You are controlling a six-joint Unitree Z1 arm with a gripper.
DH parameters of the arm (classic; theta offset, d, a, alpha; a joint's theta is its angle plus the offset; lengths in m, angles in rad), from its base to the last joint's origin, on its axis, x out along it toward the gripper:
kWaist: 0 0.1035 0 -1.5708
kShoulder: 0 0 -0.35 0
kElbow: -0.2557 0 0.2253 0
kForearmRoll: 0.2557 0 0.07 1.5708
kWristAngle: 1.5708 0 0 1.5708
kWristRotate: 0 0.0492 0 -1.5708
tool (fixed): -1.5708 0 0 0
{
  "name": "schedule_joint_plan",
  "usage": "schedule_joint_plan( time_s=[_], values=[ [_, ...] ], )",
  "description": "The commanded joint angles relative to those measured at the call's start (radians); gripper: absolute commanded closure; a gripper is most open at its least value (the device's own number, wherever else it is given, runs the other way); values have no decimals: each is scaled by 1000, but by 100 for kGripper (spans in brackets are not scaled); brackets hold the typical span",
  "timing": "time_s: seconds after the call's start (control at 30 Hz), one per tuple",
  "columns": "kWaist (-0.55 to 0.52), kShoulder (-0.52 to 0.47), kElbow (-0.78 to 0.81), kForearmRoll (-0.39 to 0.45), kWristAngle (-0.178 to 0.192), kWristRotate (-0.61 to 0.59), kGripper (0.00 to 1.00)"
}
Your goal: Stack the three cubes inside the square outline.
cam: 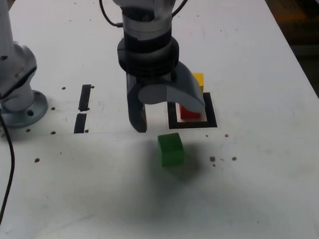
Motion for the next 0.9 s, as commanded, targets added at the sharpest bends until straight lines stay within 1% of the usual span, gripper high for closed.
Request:
schedule_joint_plan(
  time_s=[0.0,0.2,0.47,0.63,0.87],
  values=[
    [-5,8,1,1,-8,-2,4],
    [-30,35,-6,-10,-31,-3,4],
    [-67,77,-11,-49,-48,-3,5],
    [-77,97,-11,-72,-49,-2,4],
    [-83,117,-2,-110,-38,-2,1]
  ],
)
